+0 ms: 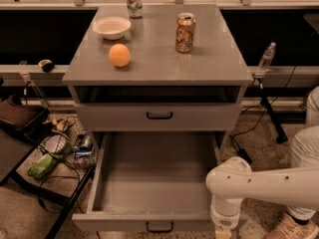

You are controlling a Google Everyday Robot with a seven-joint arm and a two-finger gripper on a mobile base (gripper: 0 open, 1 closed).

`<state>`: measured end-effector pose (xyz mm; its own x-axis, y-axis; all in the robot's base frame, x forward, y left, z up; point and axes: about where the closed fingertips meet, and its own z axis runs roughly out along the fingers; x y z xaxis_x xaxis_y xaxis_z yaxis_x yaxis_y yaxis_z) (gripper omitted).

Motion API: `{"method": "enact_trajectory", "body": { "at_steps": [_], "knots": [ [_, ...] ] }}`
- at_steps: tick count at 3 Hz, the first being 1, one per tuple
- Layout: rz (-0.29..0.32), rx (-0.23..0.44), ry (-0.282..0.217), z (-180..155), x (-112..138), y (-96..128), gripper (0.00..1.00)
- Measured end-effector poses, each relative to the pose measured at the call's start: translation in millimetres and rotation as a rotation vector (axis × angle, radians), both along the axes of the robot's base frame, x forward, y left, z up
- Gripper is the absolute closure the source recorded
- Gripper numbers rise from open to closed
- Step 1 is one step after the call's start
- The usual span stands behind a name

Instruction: Open middle drawer

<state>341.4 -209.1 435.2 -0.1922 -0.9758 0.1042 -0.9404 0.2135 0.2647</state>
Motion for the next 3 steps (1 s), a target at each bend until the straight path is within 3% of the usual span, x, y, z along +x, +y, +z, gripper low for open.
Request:
{"method": "enact_trajectory", "body": {
  "at_steps": [1,2,3],
  "knots": [
    [0.0,0.0,0.0,3.2,0.1,-0.1,0.93],
    [0.0,0.0,0.0,3.2,0.1,-0.1,0.78],
    [0.0,0.0,0.0,3.2,0.1,-0.2,0.54]
  ]
}}
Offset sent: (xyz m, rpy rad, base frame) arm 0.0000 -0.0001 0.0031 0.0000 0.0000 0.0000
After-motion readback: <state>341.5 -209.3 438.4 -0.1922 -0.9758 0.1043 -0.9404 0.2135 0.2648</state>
